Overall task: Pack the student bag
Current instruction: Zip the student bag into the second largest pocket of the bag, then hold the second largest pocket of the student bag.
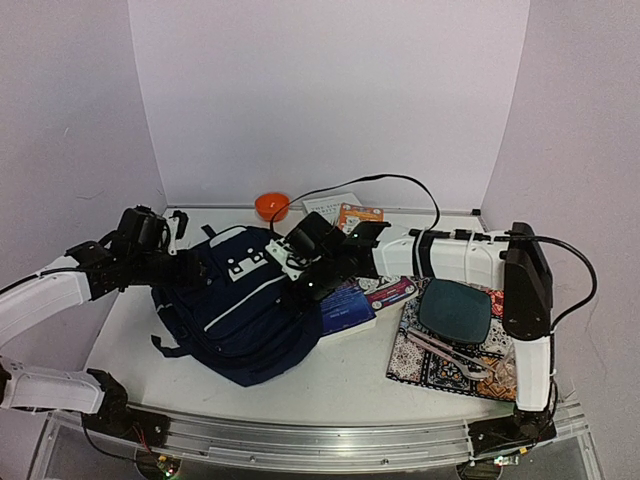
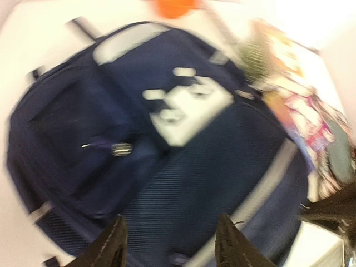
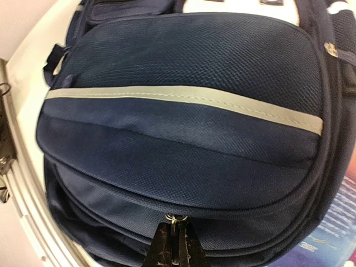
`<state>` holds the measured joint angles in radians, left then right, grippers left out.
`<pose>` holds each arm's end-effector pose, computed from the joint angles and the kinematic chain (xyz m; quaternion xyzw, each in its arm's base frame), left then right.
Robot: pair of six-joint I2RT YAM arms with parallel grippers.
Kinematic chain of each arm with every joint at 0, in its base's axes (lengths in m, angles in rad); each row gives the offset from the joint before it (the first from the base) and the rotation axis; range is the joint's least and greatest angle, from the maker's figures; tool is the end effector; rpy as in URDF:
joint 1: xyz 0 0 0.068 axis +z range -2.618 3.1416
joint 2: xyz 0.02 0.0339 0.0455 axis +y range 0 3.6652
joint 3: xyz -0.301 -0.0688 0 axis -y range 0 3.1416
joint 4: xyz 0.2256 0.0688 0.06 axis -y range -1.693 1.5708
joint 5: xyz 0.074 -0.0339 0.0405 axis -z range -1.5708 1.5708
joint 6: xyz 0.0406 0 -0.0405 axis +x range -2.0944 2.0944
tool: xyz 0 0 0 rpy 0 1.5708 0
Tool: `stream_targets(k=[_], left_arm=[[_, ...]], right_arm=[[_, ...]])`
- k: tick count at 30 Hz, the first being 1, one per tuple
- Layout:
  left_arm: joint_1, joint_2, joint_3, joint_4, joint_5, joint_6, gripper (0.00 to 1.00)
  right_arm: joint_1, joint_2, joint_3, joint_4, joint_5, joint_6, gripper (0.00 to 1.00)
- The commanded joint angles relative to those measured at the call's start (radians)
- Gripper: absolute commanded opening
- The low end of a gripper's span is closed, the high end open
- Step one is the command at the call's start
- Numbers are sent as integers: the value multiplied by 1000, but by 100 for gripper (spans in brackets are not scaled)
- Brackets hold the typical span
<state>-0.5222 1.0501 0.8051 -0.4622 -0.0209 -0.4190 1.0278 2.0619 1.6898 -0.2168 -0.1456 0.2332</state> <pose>0.1658 -0.0944 0.3036 0.0425 0.9072 -0.1813 0.3773 0.2476 0.4216 0.2894 -0.3719 0.7978 0.3290 0.3420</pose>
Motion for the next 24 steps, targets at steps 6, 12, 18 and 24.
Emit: stream_targets(k=[6,12,18,24], left_arm=[[-260,10,-66,250,35,183,66],[-284,36,-137,381,49,331,67],[-328,116,-154,399,51,472,67],[-344,224,-106,404,6,511,63]], right_arm=[[7,18,112,10,-94,26,0],[6,18,119,10,-97,35,0],[7,11,118,10,-86,41,0],[7,3,116,10,-90,45,0]])
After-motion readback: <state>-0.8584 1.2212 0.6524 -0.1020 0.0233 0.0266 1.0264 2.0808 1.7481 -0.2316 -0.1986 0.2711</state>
